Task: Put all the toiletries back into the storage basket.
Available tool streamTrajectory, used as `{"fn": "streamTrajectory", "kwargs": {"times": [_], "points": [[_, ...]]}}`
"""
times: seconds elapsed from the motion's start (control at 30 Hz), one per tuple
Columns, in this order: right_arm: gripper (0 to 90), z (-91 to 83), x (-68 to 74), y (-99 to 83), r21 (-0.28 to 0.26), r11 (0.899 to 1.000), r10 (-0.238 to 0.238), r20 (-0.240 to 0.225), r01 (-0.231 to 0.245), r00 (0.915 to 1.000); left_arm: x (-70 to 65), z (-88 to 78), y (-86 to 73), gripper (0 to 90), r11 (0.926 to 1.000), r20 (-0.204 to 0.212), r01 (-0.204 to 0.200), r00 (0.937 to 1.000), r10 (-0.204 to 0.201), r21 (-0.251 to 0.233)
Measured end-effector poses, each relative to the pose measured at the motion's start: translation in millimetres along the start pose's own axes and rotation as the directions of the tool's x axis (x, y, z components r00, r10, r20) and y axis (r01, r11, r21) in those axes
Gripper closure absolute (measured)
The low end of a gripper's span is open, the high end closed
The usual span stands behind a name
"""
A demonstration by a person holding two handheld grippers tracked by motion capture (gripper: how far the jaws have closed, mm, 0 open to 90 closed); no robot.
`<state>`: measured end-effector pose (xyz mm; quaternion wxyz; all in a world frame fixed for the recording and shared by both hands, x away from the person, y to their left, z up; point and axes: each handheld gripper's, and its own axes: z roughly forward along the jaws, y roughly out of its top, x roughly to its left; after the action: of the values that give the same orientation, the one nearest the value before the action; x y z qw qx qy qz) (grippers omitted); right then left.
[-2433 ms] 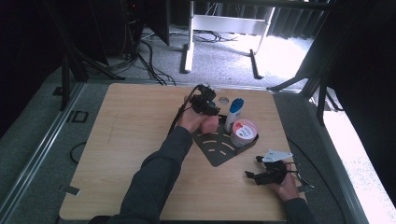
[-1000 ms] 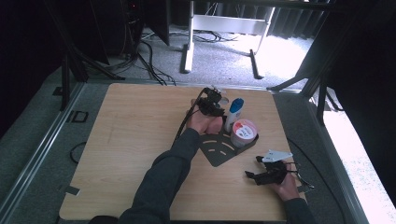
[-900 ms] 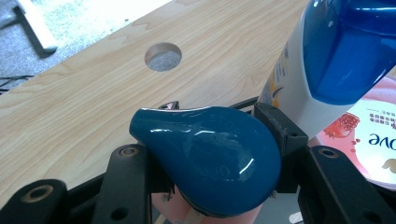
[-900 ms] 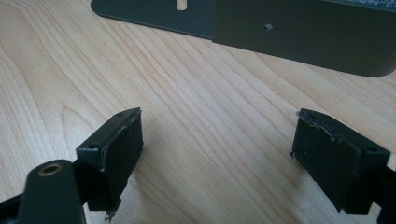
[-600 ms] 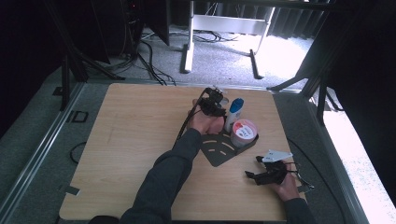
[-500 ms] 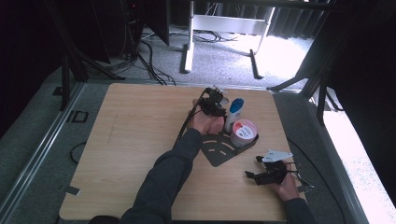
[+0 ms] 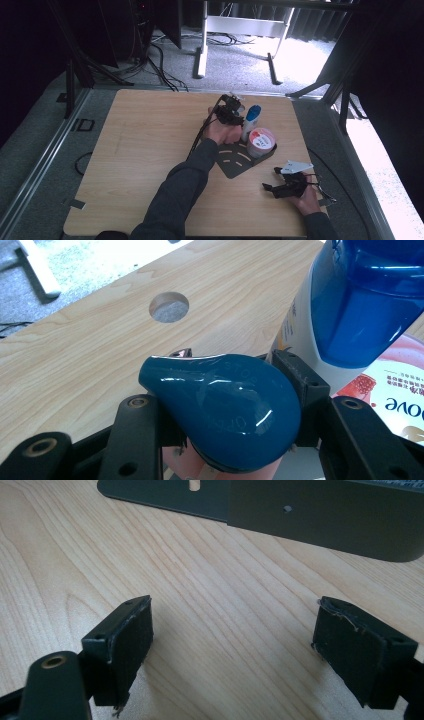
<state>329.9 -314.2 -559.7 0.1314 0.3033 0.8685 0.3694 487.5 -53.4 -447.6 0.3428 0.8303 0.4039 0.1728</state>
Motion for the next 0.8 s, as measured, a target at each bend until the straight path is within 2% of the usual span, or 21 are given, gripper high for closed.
{"fn": "streamTrajectory", "kwargs": {"times": [0.8], "points": [[16.0,0.0,0.1,0.0,0.0,1.0,0.0,0.0,0.0,1.0,1.6,1.7,-3.3,52.9,0.9996,0.011,-0.005,0.9999,0.005,-0.029]]}}
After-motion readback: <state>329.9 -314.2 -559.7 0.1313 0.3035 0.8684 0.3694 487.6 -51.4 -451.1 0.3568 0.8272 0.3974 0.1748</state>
